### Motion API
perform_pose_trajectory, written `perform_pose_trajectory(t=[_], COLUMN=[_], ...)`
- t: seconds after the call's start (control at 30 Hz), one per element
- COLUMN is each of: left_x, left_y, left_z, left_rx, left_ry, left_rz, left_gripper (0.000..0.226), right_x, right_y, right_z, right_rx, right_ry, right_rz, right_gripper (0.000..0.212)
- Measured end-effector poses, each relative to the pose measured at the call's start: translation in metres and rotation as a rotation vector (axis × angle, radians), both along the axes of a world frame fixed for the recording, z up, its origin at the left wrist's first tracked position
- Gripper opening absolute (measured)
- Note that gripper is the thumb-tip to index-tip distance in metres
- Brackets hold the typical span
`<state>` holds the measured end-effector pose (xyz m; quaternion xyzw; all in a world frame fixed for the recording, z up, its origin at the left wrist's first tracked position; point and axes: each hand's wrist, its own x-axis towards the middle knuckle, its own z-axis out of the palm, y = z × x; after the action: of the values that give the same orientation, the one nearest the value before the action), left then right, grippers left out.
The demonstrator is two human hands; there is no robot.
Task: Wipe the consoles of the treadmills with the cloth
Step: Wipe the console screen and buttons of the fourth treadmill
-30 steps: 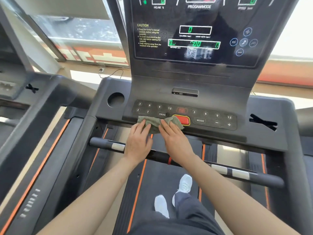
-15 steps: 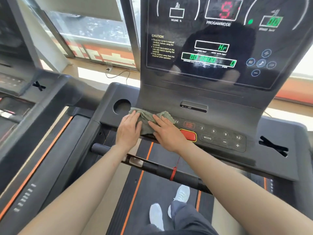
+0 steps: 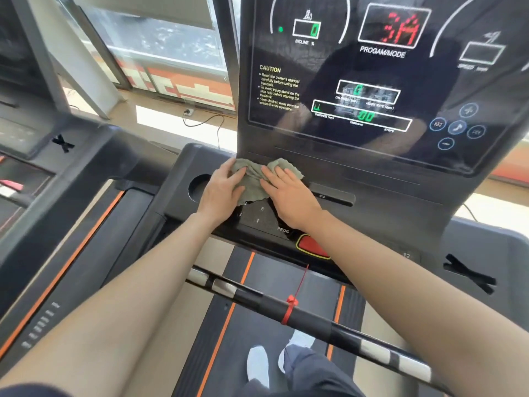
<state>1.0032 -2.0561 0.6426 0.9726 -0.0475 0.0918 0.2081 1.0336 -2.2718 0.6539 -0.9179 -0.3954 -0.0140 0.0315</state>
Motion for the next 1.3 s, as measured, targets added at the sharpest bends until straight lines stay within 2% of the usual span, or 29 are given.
perform_pose_trajectory(t=[0.23,0.37,0.53,0.67,0.83,1.03,1.2,1.3], left_x=[-0.067,-0.103,-0.091,-0.068,-0.055,-0.05,-0.066,-0.083], left_y=[0.006,-0.014,-0.059,-0.102,-0.153,-0.212,-0.261,-0.261], left_z=[-0.024,-0.027,-0.02,-0.02,-0.016,-0.011,-0.016,-0.023], left_rx=[0.04,0.022,-0.01,-0.014,-0.07,-0.128,-0.075,-0.043], left_ry=[-0.101,-0.1,-0.089,-0.07,-0.048,-0.033,-0.083,-0.115], left_rz=[0.04,0.032,0.021,-0.063,-0.164,-0.301,-0.466,-0.539], left_gripper=[0.028,0.035,0.038,0.035,0.029,0.025,0.033,0.029], right_x=[-0.032,-0.051,-0.052,-0.059,-0.083,-0.121,-0.158,-0.18], right_y=[0.003,-0.02,-0.064,-0.105,-0.157,-0.201,-0.23,-0.231], right_z=[-0.017,-0.022,-0.024,-0.017,-0.014,-0.017,-0.025,-0.027], right_rx=[0.116,0.159,0.231,0.325,0.404,0.469,0.458,0.46], right_ry=[0.225,0.257,0.256,0.175,0.05,0.101,0.066,0.022], right_rz=[0.113,0.125,-0.014,-0.159,-0.364,-0.695,-0.85,-0.874], right_gripper=[0.053,0.049,0.044,0.037,0.04,0.03,0.04,0.042])
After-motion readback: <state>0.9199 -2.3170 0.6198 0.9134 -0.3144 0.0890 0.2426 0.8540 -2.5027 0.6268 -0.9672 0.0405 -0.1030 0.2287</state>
